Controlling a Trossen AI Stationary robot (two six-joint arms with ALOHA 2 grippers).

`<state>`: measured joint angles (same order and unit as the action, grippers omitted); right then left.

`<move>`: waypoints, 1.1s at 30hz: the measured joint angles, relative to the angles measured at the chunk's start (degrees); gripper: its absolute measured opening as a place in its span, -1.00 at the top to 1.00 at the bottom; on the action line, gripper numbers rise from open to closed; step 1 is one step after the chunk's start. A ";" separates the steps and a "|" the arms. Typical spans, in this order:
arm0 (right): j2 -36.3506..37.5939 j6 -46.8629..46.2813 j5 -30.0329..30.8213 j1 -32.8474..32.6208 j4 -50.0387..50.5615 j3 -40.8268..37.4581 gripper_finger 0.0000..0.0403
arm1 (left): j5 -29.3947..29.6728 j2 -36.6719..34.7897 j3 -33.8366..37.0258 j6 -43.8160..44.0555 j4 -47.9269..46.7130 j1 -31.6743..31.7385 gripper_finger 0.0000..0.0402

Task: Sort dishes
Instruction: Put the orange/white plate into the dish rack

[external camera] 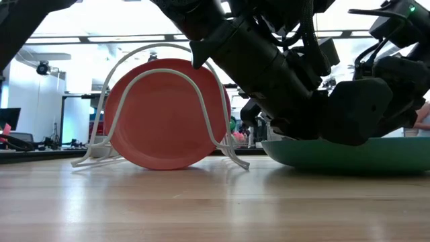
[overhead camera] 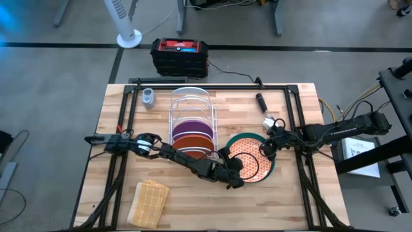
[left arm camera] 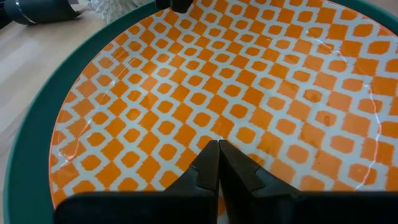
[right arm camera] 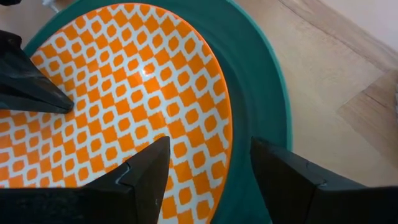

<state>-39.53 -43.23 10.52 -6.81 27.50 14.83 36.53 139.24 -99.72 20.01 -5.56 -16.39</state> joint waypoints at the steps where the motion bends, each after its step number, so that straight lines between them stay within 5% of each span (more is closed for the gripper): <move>1: 0.00 -0.20 0.00 -0.02 -0.26 -0.08 -0.07 | 0.02 0.00 0.00 0.00 0.00 0.02 1.00; 17: 0.00 -0.28 -2.24 0.00 -5.95 -3.38 0.15 | 0.40 0.02 0.00 0.00 0.02 0.12 1.00; 28: 0.00 0.49 1.76 0.03 -6.90 -4.44 0.89 | 0.77 0.02 0.04 -0.02 0.29 0.16 1.00; 33: 0.03 0.75 2.84 0.03 -6.97 -4.46 0.95 | 1.20 0.02 0.04 -0.01 0.39 0.16 1.00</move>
<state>-39.50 -42.49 13.37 -6.79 20.53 10.37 37.73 139.26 -99.68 20.00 -5.17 -16.23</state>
